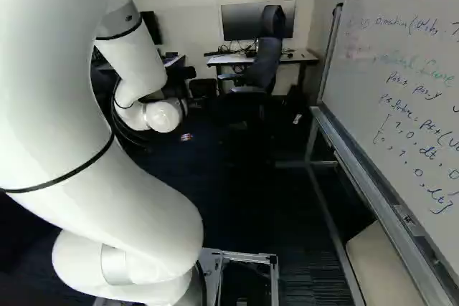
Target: Open the door and move inside
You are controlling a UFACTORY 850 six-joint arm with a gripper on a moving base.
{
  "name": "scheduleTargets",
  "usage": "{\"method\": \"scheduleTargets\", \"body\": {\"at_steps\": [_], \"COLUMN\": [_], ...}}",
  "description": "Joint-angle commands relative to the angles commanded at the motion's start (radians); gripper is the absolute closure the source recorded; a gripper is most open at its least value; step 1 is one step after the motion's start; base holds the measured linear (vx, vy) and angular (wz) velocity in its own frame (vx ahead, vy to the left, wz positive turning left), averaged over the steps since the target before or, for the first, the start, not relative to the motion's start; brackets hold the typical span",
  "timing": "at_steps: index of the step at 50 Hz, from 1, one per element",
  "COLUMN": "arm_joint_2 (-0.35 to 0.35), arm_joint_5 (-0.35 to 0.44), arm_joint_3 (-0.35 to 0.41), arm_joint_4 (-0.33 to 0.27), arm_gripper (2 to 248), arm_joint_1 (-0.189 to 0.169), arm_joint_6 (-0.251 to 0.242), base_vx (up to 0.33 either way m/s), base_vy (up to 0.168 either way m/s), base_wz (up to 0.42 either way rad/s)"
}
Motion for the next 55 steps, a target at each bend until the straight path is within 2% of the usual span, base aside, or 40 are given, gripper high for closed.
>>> {"method": "scheduleTargets", "body": {"at_steps": [28,55], "arm_joint_2": [0.029,0.118], "arm_joint_5": [0.01,0.041], "arm_joint_3": [0.04,0.162], "arm_joint_4": [0.008,0.035], "arm_gripper": [3,3], "arm_joint_1": [-0.023,-0.093], "arm_joint_6": [0.0,0.0], "base_vx": [0.001,0.0], "base_vy": [0.0,0.0], "base_wz": [0.0,0.0]}}
